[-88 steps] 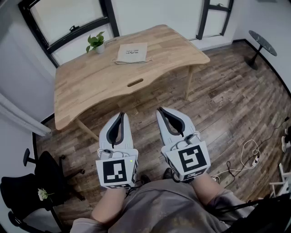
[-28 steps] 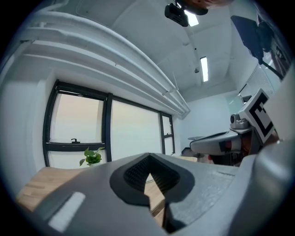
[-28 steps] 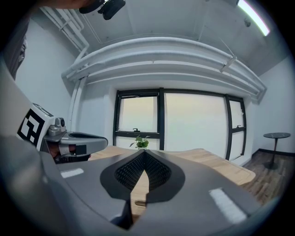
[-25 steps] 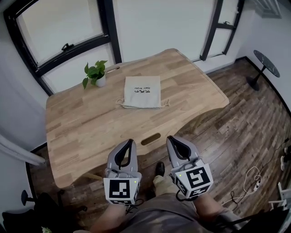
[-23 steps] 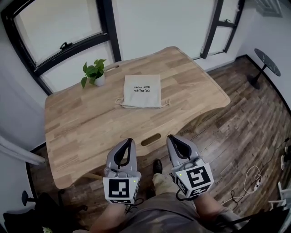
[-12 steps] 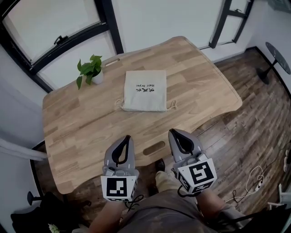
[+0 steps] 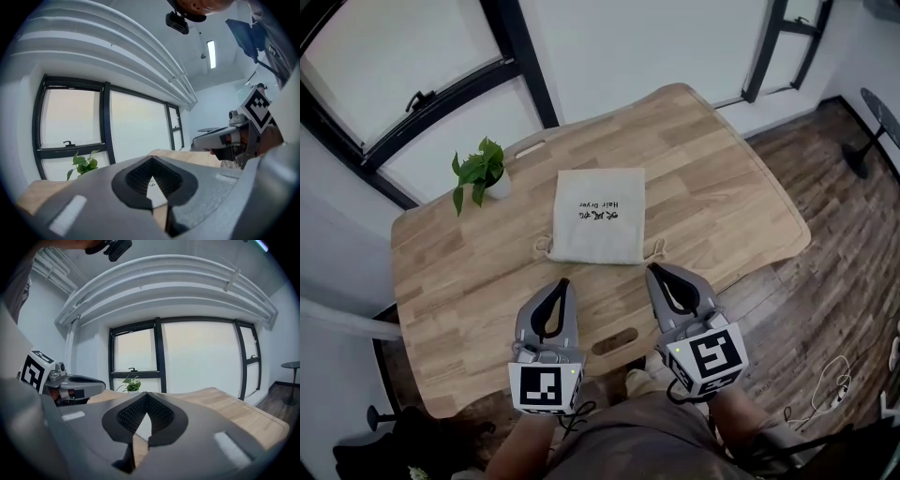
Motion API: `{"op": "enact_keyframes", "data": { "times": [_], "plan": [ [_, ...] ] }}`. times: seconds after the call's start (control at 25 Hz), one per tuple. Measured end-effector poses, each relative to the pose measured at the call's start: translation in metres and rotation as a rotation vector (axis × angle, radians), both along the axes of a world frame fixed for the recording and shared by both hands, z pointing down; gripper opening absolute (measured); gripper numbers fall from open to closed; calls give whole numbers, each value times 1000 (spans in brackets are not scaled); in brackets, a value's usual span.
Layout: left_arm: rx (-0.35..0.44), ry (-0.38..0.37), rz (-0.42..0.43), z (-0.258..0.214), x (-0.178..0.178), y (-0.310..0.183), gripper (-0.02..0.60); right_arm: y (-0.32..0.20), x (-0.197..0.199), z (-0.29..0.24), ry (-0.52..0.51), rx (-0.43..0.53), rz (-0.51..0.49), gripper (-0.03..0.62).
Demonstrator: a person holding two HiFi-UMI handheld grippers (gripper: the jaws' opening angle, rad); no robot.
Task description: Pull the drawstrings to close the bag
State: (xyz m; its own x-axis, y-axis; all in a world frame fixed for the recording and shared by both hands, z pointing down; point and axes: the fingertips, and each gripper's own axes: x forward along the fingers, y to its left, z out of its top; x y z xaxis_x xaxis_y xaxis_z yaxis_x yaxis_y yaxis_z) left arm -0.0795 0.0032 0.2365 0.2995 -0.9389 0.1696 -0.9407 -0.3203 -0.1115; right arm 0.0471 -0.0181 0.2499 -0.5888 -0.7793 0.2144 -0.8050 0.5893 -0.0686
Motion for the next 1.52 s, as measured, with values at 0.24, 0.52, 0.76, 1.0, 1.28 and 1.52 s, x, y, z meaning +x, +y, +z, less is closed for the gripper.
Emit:
{"op": "enact_keyframes", "data": {
  "times": [0.24, 0.52, 0.76, 1.0, 1.28, 1.52],
  "plan": [
    [26, -10, -19, -8, 0, -26, 0, -34, 5, -8, -6, 27, -16, 29],
    [66, -5, -54, -20, -13, -44, 0, -54, 0, -20, 7, 71, -44, 29],
    [49, -6, -56, -13, -36, -62, 0, -68, -8, -10, 38, 66, -50, 29],
    [-23, -13, -32, 24, -67, -88, 0, -84, -8, 24, 76, -8, -24, 31],
    [-163, 7, 62, 104, -96, -111, 0, -95, 7, 102, 165, -140, -10, 34],
    [-269, -48, 209, 174, -112, -118, 30, -87, -1, 177, 219, -262, -134, 151]
  ]
}}
